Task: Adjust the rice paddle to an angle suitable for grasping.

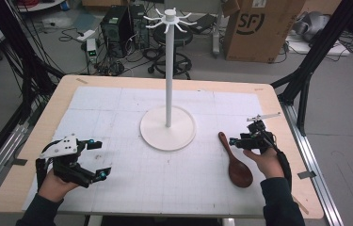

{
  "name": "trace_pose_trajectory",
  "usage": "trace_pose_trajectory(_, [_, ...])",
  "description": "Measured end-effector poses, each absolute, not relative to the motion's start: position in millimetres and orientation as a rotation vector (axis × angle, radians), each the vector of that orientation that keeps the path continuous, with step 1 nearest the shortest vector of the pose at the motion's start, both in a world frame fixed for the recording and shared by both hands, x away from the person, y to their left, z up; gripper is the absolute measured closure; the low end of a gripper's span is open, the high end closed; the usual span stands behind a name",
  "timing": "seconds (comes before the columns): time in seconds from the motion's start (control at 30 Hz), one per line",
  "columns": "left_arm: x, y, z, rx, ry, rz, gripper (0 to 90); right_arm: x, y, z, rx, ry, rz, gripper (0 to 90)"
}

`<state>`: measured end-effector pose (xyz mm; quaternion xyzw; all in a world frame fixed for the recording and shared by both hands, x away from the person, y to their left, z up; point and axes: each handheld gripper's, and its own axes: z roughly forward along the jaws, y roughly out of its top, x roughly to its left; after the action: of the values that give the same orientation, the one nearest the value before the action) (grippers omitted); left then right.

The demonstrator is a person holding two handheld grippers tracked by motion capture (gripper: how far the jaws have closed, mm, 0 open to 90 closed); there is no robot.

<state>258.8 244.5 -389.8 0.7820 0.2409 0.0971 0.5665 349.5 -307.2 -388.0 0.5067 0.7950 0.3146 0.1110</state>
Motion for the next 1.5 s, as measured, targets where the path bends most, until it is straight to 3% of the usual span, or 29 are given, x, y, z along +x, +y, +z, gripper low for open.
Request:
trace_pose_trajectory(0.13, [259.1,244.9,-390.1,1.839,0.568,0.228,1.6,354.6,-304.3,-392.0,1.512,2.378,0.870,63.8])
trace_pose_trajectory(0.2, [259.1,245.0,-390.1,1.838,0.570,0.228,1.6,356.5,-303.3,-393.0,1.511,2.402,0.850,66.6])
trace_pose_trajectory(0.27, [259.3,245.0,-390.1,1.840,0.568,0.228,1.6,358.5,-301.2,-393.9,1.509,2.415,0.823,77.6])
trace_pose_trajectory(0.33, [259.1,245.0,-390.2,1.840,0.570,0.227,1.6,359.1,-300.8,-394.3,1.502,2.421,0.817,80.7])
trace_pose_trajectory(0.37, [259.2,245.1,-390.2,1.840,0.570,0.228,1.6,360.6,-299.5,-394.9,1.508,2.424,0.795,88.4])
trace_pose_trajectory(1.5, [258.9,248.3,-391.5,1.843,0.579,0.231,1.6,381.2,-285.6,-417.5,1.483,2.496,0.705,89.4])
